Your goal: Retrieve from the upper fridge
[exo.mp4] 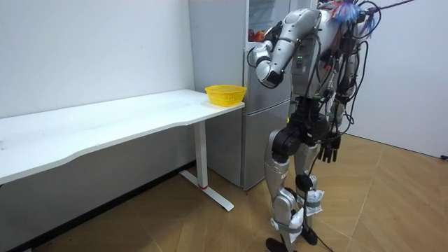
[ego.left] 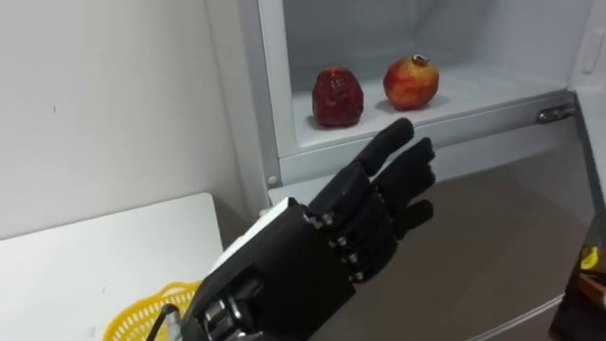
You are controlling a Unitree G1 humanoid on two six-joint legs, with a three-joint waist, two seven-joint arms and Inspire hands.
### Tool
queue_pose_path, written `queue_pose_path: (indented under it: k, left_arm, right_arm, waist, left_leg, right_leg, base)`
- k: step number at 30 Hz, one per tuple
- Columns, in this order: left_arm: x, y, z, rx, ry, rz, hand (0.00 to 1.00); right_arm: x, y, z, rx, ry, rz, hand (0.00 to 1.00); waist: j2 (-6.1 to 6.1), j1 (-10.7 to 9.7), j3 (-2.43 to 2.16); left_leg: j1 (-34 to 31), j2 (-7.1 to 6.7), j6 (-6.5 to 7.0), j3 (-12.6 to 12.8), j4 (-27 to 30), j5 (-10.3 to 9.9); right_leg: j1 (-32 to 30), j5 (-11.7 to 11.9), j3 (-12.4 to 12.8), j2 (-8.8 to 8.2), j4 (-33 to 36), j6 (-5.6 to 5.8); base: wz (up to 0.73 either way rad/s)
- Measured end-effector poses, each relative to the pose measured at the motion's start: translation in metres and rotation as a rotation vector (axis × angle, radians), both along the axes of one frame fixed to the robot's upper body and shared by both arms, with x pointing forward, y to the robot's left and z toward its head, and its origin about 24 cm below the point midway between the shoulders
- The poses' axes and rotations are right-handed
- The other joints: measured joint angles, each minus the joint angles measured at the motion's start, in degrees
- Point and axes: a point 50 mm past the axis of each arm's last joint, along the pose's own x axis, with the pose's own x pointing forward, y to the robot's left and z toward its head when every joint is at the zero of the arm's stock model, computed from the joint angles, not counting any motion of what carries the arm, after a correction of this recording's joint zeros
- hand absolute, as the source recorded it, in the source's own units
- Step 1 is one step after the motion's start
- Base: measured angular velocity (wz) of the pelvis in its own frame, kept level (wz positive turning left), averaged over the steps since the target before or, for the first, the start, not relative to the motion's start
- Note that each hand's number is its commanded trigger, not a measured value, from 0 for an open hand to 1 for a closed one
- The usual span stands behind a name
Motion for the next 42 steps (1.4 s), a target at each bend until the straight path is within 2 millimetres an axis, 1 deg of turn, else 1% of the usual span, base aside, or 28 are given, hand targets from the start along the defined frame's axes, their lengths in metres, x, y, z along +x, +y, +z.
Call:
queue_pose_path:
  k: [4,6,8,9,10,11,13,15,17,20,22,23,24,26,27,30,31,32,33,35,38,42]
  left_arm:
    - [0.001,-0.004,0.003,0.025,-0.025,-0.020,0.00]
    - [0.001,-0.008,0.008,0.034,-0.050,-0.043,0.00]
    - [0.001,-0.015,0.013,0.037,-0.076,-0.074,0.00]
    - [0.001,-0.018,0.014,0.036,-0.080,-0.089,0.00]
    - [0.000,-0.021,0.014,0.037,-0.081,-0.098,0.00]
    - [0.000,-0.026,0.015,0.039,-0.085,-0.118,0.00]
    - [0.003,-0.031,0.018,0.050,-0.099,-0.140,0.00]
    - [0.007,-0.033,0.021,0.058,-0.106,-0.136,0.00]
    - [0.008,-0.038,0.023,0.063,-0.111,-0.148,0.00]
    - [0.009,-0.041,0.027,0.066,-0.130,-0.160,0.00]
    - [0.010,-0.044,0.033,0.073,-0.154,-0.170,0.00]
    - [0.011,-0.046,0.037,0.075,-0.169,-0.176,0.00]
    - [0.011,-0.048,0.039,0.077,-0.176,-0.181,0.00]
    - [0.011,-0.056,0.044,0.089,-0.199,-0.213,0.00]
    - [0.011,-0.061,0.044,0.098,-0.201,-0.235,0.00]
    - [0.011,-0.068,0.044,0.091,-0.195,-0.254,0.00]
    - [0.012,-0.071,0.044,0.092,-0.191,-0.261,0.00]
    - [0.012,-0.073,0.045,0.088,-0.191,-0.265,0.00]
    - [0.013,-0.075,0.046,0.085,-0.191,-0.267,0.00]
    - [0.015,-0.077,0.047,0.082,-0.191,-0.270,0.00]
    - [0.017,-0.082,0.049,0.088,-0.195,-0.278,0.00]
    - [0.017,-0.088,0.049,0.069,-0.180,-0.287,0.00]
  right_arm:
    - [-0.002,0.000,0.000,-0.001,0.006,-0.014,0.00]
    - [-0.001,0.000,0.000,0.000,0.004,-0.013,0.00]
    - [0.002,-0.001,0.000,0.002,-0.004,-0.016,0.00]
    - [0.005,-0.001,0.000,0.003,-0.009,-0.017,0.00]
    - [0.006,-0.001,0.001,0.002,-0.012,-0.017,0.00]
    - [0.009,-0.003,0.001,-0.002,-0.018,-0.017,0.00]
    - [0.011,-0.005,0.002,-0.008,-0.017,-0.017,0.00]
    - [0.010,-0.005,0.002,-0.009,-0.010,-0.019,0.00]
    - [0.011,-0.006,0.002,-0.014,-0.018,-0.022,0.00]
    - [0.014,-0.007,0.003,-0.016,-0.027,-0.027,0.00]
    - [0.014,-0.008,0.003,-0.015,-0.031,-0.040,0.00]
    - [0.014,-0.008,0.003,-0.011,-0.033,-0.051,0.00]
    - [0.013,-0.009,0.003,-0.010,-0.033,-0.059,0.00]
    - [0.009,-0.012,0.004,-0.004,-0.025,-0.083,0.00]
    - [0.009,-0.014,0.005,-0.001,-0.027,-0.095,0.00]
    - [0.010,-0.017,0.006,-0.002,-0.040,-0.132,0.00]
    - [0.012,-0.019,0.007,-0.003,-0.051,-0.145,0.00]
    - [0.014,-0.021,0.008,-0.007,-0.061,-0.156,0.00]
    - [0.018,-0.023,0.009,-0.011,-0.069,-0.155,0.00]
    - [0.022,-0.023,0.009,-0.011,-0.078,-0.157,0.00]
    - [0.020,-0.024,0.009,-0.012,-0.076,-0.165,0.00]
    - [0.013,-0.029,0.011,-0.026,-0.069,-0.190,0.00]
  waist:
    - [0.08,-0.41,0.05]
    - [0.10,-1.33,0.07]
    - [0.08,-2.77,0.14]
    - [0.12,-3.57,0.28]
    - [0.22,-3.80,0.40]
    - [0.49,-4.42,0.65]
    - [0.69,-5.04,0.96]
    - [0.67,-5.37,0.97]
    - [0.69,-6.03,0.96]
    - [0.69,-6.58,0.95]
    - [0.72,-7.46,0.92]
    - [0.76,-8.21,0.89]
    - [0.79,-8.29,0.86]
    - [1.09,-8.83,0.70]
    - [1.31,-9.70,0.64]
    - [1.49,-9.96,0.66]
    - [1.65,-9.98,0.70]
    - [1.92,-10.28,0.77]
    - [2.22,-10.89,0.83]
    - [2.44,-11.10,0.85]
    - [2.51,-12.31,0.87]
    - [3.00,-12.68,0.84]
  left_leg:
    - [0.64,0.09,0.00,0.91,-0.04,0.00]
    - [0.67,0.08,0.00,0.93,-0.14,0.00]
    - [0.71,0.07,0.00,1.07,-0.19,0.00]
    - [0.83,0.07,0.00,1.24,-0.25,0.00]
    - [0.98,0.09,0.00,1.42,-0.31,0.00]
    - [1.09,0.13,0.00,2.05,-0.38,0.00]
    - [1.31,0.12,0.00,2.62,-0.42,0.00]
    - [1.41,0.12,0.00,2.82,-0.44,0.00]
    - [0.63,0.26,0.00,4.01,-0.35,0.00]
    - [-0.24,0.37,0.00,4.44,-0.33,0.00]
    - [-0.76,0.43,0.00,4.79,-0.31,0.00]
    - [-0.85,0.50,0.00,4.85,-0.31,0.00]
    - [-0.82,0.53,0.00,4.91,-0.31,0.00]
    - [-0.35,0.64,0.00,5.65,-0.33,0.00]
    - [-0.19,0.65,0.00,5.73,-0.35,0.00]
    - [0.28,0.77,0.00,6.48,-0.36,-0.01]
    - [0.45,0.87,-0.01,7.31,-0.35,-0.01]
    - [0.58,0.88,-0.01,7.47,-0.34,-0.01]
    - [0.65,0.88,-0.01,7.49,-0.34,-0.01]
    - [0.65,0.99,-0.01,7.60,-0.32,-0.01]
    - [0.63,1.16,-0.01,7.62,-0.33,-0.01]
    - [0.64,1.25,-0.02,7.65,-0.15,-0.02]
  right_leg:
    - [0.24,0.00,0.90,0.14,0.07,0.00]
    - [0.32,0.02,0.94,0.15,0.06,0.01]
    - [0.29,0.05,1.12,0.18,0.02,0.06]
    - [0.27,0.06,1.48,0.26,0.01,0.08]
    - [0.28,0.11,1.86,0.36,-0.03,0.11]
    - [0.26,0.18,2.07,0.37,-0.09,0.13]
    - [0.18,0.21,2.58,0.39,0.01,0.18]
    - [0.06,0.22,3.09,0.46,0.09,0.19]
    - [-0.94,0.48,3.69,0.56,0.10,0.21]
    - [-2.24,0.91,4.84,0.86,0.05,0.18]
    - [-2.68,1.03,4.85,0.90,-0.06,0.17]
    - [-2.62,1.12,4.86,0.99,-0.05,0.14]
    - [-2.53,1.20,4.88,1.01,-0.08,0.12]
    - [-2.20,1.24,5.17,1.09,-0.27,0.08]
    - [-1.73,1.24,5.12,1.08,-0.63,0.07]
    - [-1.52,1.37,5.74,1.27,-1.02,-0.01]
    - [-1.52,1.41,6.37,1.40,-1.06,-0.08]
    - [-1.54,1.42,6.76,1.47,-1.07,-0.10]
    - [-1.57,1.43,7.00,1.54,-1.03,-0.10]
    - [-1.93,1.50,7.80,1.79,-0.93,-0.22]
    - [-1.91,1.58,7.85,2.00,-1.03,-0.38]
    - [-1.89,1.63,8.01,2.03,-1.08,-0.46]
  base:
    - [-0.12]
    - [0.00]
    - [-0.03]
    - [-0.11]
    - [-0.15]
    - [-0.13]
    - [-0.15]
    - [-0.15]
    - [-0.16]
    - [-0.22]
    - [-0.05]
    - [0.00]
    - [-0.05]
    - [-0.10]
    - [0.00]
    - [-0.12]
    - [-0.24]
    - [-0.22]
    - [-0.13]
    - [-0.18]
    - [-0.04]
    - [-0.03]
